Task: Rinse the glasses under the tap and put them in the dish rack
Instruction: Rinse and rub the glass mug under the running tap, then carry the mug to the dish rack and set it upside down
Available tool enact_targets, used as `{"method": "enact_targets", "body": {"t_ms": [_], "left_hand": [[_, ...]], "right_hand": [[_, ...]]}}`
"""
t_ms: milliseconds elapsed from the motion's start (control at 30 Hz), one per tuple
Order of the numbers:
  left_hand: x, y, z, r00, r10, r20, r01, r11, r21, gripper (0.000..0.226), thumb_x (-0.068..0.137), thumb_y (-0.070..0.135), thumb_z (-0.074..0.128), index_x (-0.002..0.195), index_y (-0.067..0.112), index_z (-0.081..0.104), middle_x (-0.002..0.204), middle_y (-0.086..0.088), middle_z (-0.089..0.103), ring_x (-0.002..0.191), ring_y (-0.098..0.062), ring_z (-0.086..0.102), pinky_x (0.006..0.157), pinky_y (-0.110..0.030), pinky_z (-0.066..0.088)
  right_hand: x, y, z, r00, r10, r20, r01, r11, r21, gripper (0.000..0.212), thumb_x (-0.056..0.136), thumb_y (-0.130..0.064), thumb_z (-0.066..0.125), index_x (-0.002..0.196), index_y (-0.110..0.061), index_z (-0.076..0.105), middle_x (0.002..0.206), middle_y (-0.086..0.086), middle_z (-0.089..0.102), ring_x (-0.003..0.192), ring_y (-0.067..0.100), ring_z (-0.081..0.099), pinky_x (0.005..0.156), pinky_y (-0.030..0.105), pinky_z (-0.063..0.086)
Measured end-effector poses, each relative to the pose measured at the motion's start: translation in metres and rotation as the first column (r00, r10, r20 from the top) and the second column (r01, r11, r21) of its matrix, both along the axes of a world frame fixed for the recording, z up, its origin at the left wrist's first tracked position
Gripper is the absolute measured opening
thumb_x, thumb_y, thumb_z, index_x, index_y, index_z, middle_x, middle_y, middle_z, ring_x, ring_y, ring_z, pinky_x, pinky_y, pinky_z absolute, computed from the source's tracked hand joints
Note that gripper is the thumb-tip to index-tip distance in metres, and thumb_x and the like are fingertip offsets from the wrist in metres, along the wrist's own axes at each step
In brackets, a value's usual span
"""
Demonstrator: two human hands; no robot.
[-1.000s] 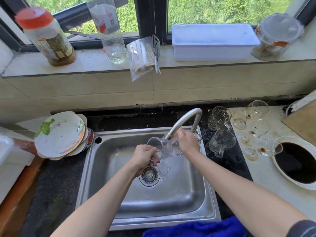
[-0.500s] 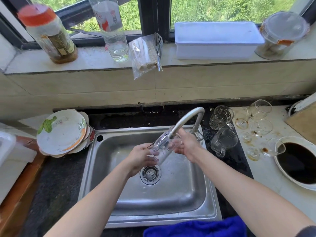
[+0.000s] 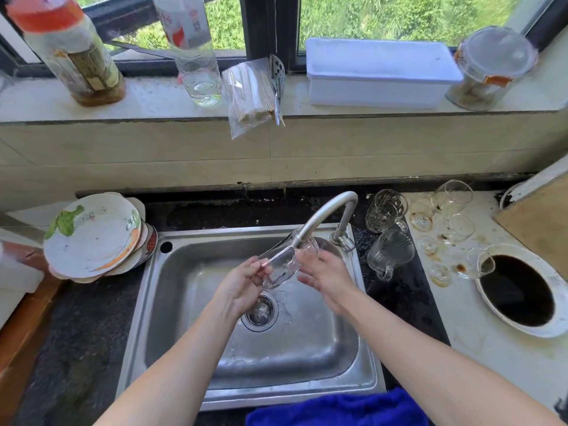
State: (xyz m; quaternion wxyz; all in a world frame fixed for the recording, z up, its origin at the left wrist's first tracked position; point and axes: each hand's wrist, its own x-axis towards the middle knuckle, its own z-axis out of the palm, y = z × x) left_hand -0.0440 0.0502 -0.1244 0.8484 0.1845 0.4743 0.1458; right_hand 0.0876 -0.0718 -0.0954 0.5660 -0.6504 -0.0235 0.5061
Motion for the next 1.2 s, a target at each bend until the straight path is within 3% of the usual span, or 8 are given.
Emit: {"method": "enact_targets", "body": {"t_ms": [133, 300, 467, 533, 633, 733, 833, 1200], "left_hand": [[-0.004, -0.006, -0.006, 0.998, 0.047, 0.040, -0.048, 0.999, 0.022, 0.023, 0.095, -0.007, 0.039, 0.108, 0.008, 0.048, 0.064, -0.009, 0.066, 0.055, -0.016, 0.062, 0.068, -0.031, 0.043], [-0.023, -0.010, -0.020, 0.997, -0.038, -0.071, 0.041, 0.998, 0.044, 0.034, 0.091, -0.007, 0.049, 0.119, 0.013, 0.047, 0.070, -0.009, 0.071, 0.074, -0.022, 0.061, 0.086, -0.042, 0.045], [-0.028, -0.033, -0.009, 0.846, -0.327, -0.420, 0.436, 0.879, 0.194, 0.029, 0.089, 0.001, 0.061, 0.116, 0.004, 0.051, 0.077, -0.015, 0.065, 0.060, -0.020, 0.056, 0.049, -0.023, 0.048], [-0.029, -0.039, -0.008, 0.730, -0.369, -0.575, 0.588, 0.768, 0.254, 0.026, 0.088, 0.006, 0.063, 0.113, 0.006, 0.053, 0.090, -0.020, 0.064, 0.065, -0.023, 0.055, 0.043, -0.020, 0.045], [-0.032, -0.039, -0.003, 0.465, -0.304, -0.832, 0.839, 0.452, 0.304, 0.028, 0.085, 0.017, 0.065, 0.111, 0.009, 0.061, 0.111, -0.019, 0.064, 0.092, -0.031, 0.062, 0.068, -0.030, 0.050], [-0.028, -0.038, 0.012, 0.303, -0.262, -0.916, 0.946, 0.202, 0.255, 0.030, 0.088, 0.019, 0.055, 0.117, 0.010, 0.060, 0.116, -0.015, 0.063, 0.104, -0.031, 0.060, 0.081, -0.031, 0.049], [-0.015, -0.038, 0.024, 0.200, -0.201, -0.959, 0.974, -0.062, 0.217, 0.031, 0.090, 0.018, 0.048, 0.118, 0.012, 0.059, 0.121, -0.013, 0.062, 0.110, -0.030, 0.057, 0.086, -0.031, 0.046], [0.040, -0.122, 0.066, 0.374, -0.196, -0.907, 0.654, -0.637, 0.407, 0.019, 0.089, 0.017, 0.042, 0.089, 0.012, 0.060, 0.090, -0.009, 0.066, 0.087, -0.032, 0.061, 0.063, -0.033, 0.045]], "right_hand": [[-0.007, -0.003, 0.010, 0.993, 0.109, -0.051, -0.118, 0.969, -0.218, 0.045, 0.080, -0.048, 0.074, 0.093, -0.005, 0.071, 0.087, 0.009, 0.075, 0.072, 0.016, 0.069, 0.047, 0.021, 0.044], [-0.010, -0.002, 0.006, 0.972, 0.227, 0.063, -0.202, 0.941, -0.272, 0.023, 0.092, -0.029, 0.064, 0.089, -0.006, 0.068, 0.081, 0.006, 0.063, 0.061, 0.011, 0.046, 0.042, 0.018, 0.028], [-0.010, -0.007, 0.011, 0.939, 0.332, 0.088, -0.299, 0.916, -0.268, 0.016, 0.099, -0.022, 0.052, 0.090, -0.008, 0.055, 0.079, 0.007, 0.069, 0.048, 0.010, 0.043, 0.040, 0.019, 0.027], [-0.007, -0.014, 0.013, 0.904, 0.400, 0.152, -0.347, 0.892, -0.289, 0.017, 0.099, -0.022, 0.050, 0.088, -0.009, 0.054, 0.077, 0.007, 0.065, 0.049, 0.013, 0.047, 0.042, 0.022, 0.035], [-0.004, -0.028, 0.016, 0.728, 0.592, 0.346, -0.441, 0.790, -0.425, 0.022, 0.099, -0.028, 0.047, 0.083, -0.013, 0.051, 0.076, 0.006, 0.063, 0.054, 0.020, 0.058, 0.049, 0.030, 0.047], [-0.002, -0.049, 0.024, 0.481, 0.711, 0.513, -0.394, 0.698, -0.599, 0.028, 0.096, -0.039, 0.046, 0.073, -0.023, 0.043, 0.078, 0.003, 0.062, 0.073, 0.026, 0.065, 0.070, 0.039, 0.052], [-0.005, -0.076, 0.033, 0.384, 0.719, 0.579, -0.311, 0.691, -0.652, 0.031, 0.096, -0.046, 0.047, 0.073, -0.025, 0.040, 0.078, -0.002, 0.057, 0.080, 0.025, 0.059, 0.071, 0.039, 0.044], [-0.060, -0.216, 0.058, 0.638, 0.160, 0.753, 0.260, 0.876, -0.406, 0.033, 0.099, -0.042, 0.046, 0.081, -0.014, 0.047, 0.071, 0.002, 0.062, 0.070, 0.027, 0.058, 0.068, 0.043, 0.044]]}}
